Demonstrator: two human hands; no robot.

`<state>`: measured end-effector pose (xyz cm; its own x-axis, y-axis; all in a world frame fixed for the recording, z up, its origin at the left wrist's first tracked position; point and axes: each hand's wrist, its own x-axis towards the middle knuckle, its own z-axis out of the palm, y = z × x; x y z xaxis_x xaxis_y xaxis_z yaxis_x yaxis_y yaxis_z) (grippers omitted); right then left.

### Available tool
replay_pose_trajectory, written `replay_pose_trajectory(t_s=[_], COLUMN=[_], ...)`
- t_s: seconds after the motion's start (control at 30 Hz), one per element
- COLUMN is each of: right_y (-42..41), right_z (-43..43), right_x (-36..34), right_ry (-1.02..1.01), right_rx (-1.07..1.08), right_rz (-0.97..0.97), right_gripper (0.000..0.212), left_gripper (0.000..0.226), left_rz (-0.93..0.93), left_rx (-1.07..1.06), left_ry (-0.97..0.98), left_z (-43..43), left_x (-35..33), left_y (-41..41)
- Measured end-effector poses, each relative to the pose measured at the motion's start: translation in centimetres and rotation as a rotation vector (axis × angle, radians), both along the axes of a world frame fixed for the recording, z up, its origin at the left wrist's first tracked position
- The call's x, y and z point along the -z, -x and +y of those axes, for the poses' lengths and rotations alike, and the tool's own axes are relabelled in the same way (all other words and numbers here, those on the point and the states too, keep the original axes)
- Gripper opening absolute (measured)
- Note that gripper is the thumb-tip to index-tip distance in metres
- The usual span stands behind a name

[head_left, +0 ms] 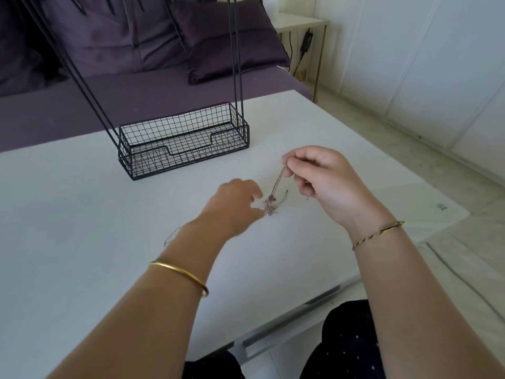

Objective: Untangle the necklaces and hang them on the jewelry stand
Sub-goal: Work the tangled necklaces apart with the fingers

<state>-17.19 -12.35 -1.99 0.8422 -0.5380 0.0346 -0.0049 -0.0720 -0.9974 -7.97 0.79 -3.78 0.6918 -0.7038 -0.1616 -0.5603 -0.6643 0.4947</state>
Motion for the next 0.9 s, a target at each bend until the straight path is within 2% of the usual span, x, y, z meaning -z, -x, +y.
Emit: replay_pose_trajectory(t_s=[0.1, 0.2, 0.33, 0.4, 0.5, 0.6, 0.73, 0.9], right_y=[0.1, 0.3, 0.4, 0.3, 0.2, 0.5, 0.7, 0.5], right_z=[-0.3, -0.7, -0.5, -0.3, -0.9, -2.3, -3.1, -3.6], right_x=[-0.3, -0.3, -0.8, -1.0, -0.6, 0.6, 1.7, 2.3], right_ry=[-0.068, -0.173, -0.282, -0.294, -0.208, -0.031, 0.188, 0.305], right_rx=[-0.001, 0.015, -0.023, -0.031, 0.061, 0.207, 0.264, 0.323], right_rz=[-0.06, -0.074, -0.084, -0.092, -0.056, 0.073, 0.13, 0.177], right_gripper=[0.018, 0.012, 0.009, 0.008, 0.008, 0.02, 0.021, 0.02], left_gripper=[0.003, 0.006, 0.02, 0.011, 0.01, 0.012, 0.015, 0.018], left_rz=[0.065, 0.111, 0.294, 0.241, 0.189, 0.227, 0.236, 0.284], left_rx=[-0.028, -0.071, -0.041, -0.038, -0.157, -0.231, -0.273, -0.366], left_ry=[0.09, 0.176, 0.304, 0.296, 0.364, 0.409, 0.383, 0.403], left_z=[-0.9, -1.5, -1.9, -2.2, -1.8, -0.8, 0.0, 0.6], left_x=[0.3, 0.2, 0.1, 0.1, -0.3, -1.0, -1.9, -2.1], left_y=[0.2, 0.2, 1.2, 1.3, 0.9, 0.3, 0.0, -0.4])
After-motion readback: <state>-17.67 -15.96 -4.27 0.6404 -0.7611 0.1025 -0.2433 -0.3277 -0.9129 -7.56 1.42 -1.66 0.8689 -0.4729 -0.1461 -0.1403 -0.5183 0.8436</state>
